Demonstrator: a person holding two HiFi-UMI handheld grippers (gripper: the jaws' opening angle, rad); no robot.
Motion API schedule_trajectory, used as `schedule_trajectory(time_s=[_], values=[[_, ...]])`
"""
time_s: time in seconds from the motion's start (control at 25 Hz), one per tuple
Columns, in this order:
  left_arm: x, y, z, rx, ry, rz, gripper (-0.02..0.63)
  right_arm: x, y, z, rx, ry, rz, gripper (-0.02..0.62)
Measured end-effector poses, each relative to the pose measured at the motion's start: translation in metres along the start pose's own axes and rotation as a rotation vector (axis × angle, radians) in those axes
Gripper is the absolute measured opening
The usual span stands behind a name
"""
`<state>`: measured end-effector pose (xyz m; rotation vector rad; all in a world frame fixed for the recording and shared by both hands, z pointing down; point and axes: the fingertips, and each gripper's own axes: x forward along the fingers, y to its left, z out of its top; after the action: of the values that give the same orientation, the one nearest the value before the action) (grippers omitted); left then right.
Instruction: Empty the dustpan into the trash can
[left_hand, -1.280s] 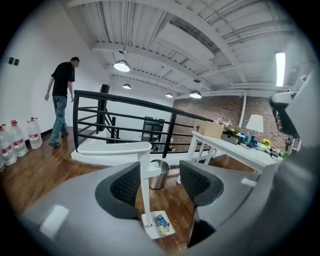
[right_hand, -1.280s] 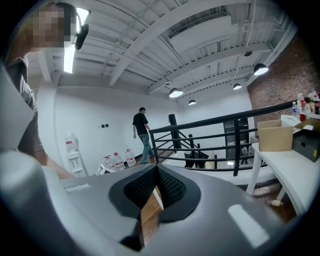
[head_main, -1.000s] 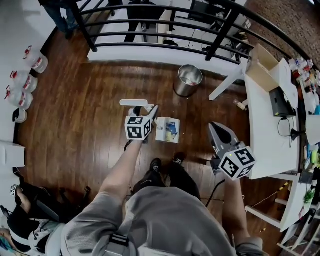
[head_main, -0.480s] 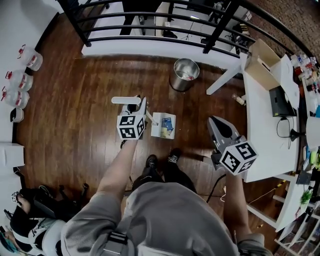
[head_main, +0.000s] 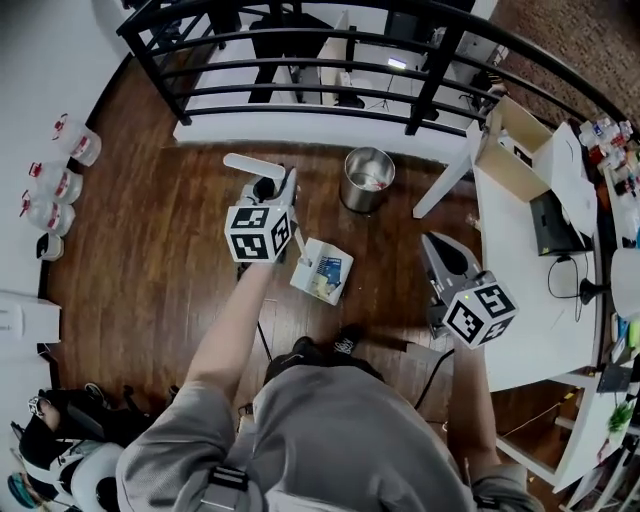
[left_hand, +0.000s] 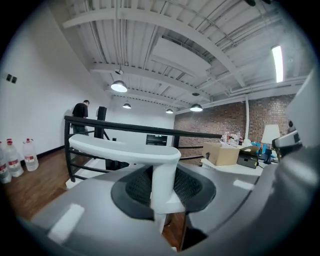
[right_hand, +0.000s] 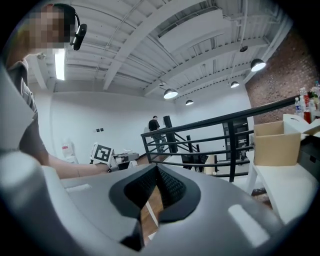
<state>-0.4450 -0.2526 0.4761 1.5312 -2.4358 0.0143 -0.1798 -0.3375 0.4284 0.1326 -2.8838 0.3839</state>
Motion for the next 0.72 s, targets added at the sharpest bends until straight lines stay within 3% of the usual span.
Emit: schedule_trajectory(time_s=[0.36, 0.52, 0.72], values=[[0.048, -0.025, 0.126, 0.07, -0.04, -0.051, 0.09, 0.024, -0.027, 0.054, -0.032, -0.091, 0.022, 0.003], [0.085, -0.009, 0.185, 0.045, -0.068, -0.073, 0.091, 0.054, -0.044, 0.08, -0.05, -0.119, -0.025, 0.003], [0.142, 0.006, 0.236, 0.033, -0.089, -0.178, 0.092, 0.099, -0.063, 0.119, -0.065, -0.169, -0.108, 0.003]])
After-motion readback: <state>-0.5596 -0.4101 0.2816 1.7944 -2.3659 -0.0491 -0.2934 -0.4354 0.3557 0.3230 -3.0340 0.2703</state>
